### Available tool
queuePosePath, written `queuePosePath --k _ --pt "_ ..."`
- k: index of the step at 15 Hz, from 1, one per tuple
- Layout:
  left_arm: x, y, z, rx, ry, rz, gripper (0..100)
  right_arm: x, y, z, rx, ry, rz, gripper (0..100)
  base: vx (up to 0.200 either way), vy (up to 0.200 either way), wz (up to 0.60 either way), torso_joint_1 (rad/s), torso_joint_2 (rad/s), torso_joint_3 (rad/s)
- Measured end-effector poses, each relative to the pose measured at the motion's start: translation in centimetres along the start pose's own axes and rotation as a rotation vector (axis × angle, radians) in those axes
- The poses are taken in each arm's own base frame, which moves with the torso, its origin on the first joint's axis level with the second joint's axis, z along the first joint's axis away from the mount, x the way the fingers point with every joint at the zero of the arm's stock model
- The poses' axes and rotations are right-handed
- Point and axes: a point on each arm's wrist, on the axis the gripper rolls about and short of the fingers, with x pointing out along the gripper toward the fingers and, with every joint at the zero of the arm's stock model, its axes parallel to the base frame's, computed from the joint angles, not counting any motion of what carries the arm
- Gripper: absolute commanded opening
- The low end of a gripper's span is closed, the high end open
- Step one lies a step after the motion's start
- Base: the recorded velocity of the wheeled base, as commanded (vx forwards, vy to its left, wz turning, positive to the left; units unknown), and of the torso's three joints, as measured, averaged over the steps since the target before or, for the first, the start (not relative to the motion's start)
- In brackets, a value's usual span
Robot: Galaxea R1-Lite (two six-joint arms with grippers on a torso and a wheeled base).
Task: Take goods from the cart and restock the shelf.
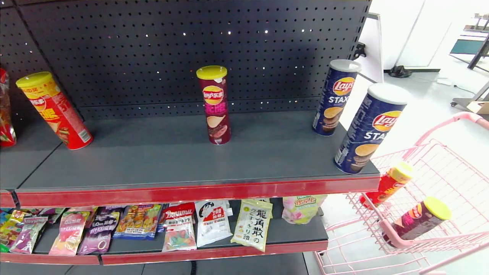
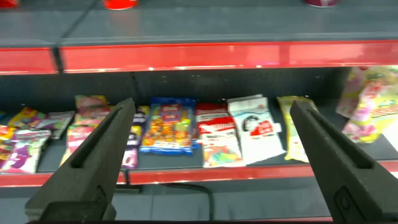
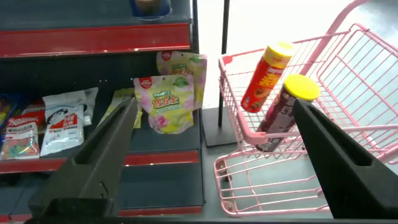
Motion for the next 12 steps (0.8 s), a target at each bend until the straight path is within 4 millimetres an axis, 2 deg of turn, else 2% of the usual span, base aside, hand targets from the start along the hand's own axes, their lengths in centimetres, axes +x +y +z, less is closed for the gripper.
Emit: queuePosePath --k 6,7,12 --pt "0.00 0.00 0.00 0.000 0.000 0.000 100 0.00 0.00 0.00 0.002 0.000 0.000 100 0.000 -0.200 0.00 0.002 0.00 0.002" --pt "0.00 0.00 0.00 0.000 0.000 0.000 100 0.00 0.00 0.00 0.002 0.000 0.000 100 0.000 0.000 0.00 0.000 0.00 0.000" --pt "0.00 0.00 0.00 -0.001 0.000 0.000 100 0.00 0.00 0.00 -0.001 0.000 0.000 100 0.000 0.000 -0.60 0.004 0.00 0.001"
